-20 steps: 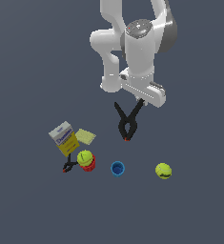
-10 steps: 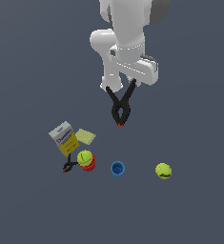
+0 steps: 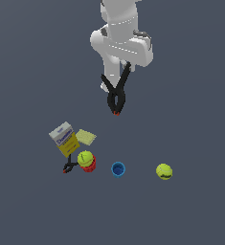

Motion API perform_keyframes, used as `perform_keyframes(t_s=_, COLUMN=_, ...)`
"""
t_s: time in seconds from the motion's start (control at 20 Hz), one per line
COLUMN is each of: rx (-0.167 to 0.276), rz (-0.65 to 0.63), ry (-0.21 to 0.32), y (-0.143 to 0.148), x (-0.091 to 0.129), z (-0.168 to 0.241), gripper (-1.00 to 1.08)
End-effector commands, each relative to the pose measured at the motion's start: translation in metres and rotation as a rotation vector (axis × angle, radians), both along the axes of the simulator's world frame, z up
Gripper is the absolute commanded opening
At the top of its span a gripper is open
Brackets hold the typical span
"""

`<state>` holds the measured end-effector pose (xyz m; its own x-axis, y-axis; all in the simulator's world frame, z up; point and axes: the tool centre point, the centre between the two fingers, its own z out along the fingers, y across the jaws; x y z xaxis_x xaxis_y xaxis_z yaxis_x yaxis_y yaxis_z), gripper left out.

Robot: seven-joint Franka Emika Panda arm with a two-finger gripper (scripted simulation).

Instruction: Pick up a designated object from a clutter of objects.

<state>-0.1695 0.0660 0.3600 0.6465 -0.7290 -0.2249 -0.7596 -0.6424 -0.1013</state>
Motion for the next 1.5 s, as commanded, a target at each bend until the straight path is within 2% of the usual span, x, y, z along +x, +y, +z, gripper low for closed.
perform_keyframes(t_s=0.0, rx=0.0, rz=0.001, ry=-0.002, y=-0.005, x=-0.003, z=0.01, gripper=-1.0)
perform_keyframes(t_s=0.7, rx=0.0, rz=0.001, ry=0.0, y=-0.013, x=-0.005, z=0.027, gripper=-1.0)
perform_keyframes(t_s=1.45, rx=-0.001, rz=0.0, ry=0.0, y=-0.044, x=0.003, z=0.095, gripper=-1.0)
